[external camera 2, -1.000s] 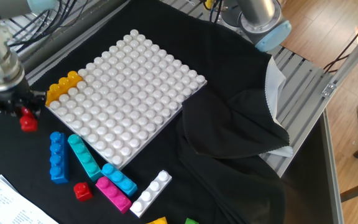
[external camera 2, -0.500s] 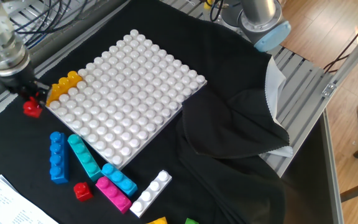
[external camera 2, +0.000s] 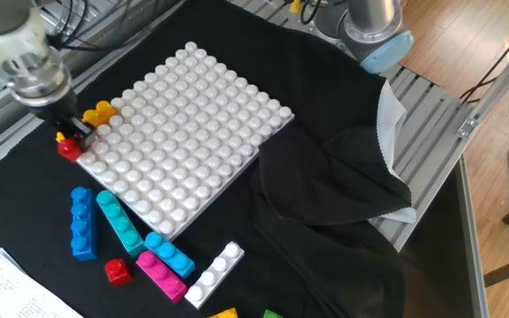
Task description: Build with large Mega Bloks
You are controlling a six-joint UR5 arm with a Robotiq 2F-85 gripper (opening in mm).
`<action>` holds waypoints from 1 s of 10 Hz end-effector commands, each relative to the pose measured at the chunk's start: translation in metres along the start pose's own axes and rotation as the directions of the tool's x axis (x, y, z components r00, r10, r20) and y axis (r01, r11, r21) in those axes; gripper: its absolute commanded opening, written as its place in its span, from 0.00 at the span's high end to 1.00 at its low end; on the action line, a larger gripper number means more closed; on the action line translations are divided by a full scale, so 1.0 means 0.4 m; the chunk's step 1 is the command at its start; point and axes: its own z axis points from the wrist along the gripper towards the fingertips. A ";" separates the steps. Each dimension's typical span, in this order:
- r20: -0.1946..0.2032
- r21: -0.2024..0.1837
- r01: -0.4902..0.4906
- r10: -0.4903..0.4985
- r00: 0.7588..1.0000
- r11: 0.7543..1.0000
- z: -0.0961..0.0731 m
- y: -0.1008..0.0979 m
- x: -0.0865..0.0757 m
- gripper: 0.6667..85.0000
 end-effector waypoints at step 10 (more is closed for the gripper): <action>-0.005 -0.046 -0.109 0.109 0.994 0.993 0.038 0.052 0.011 0.99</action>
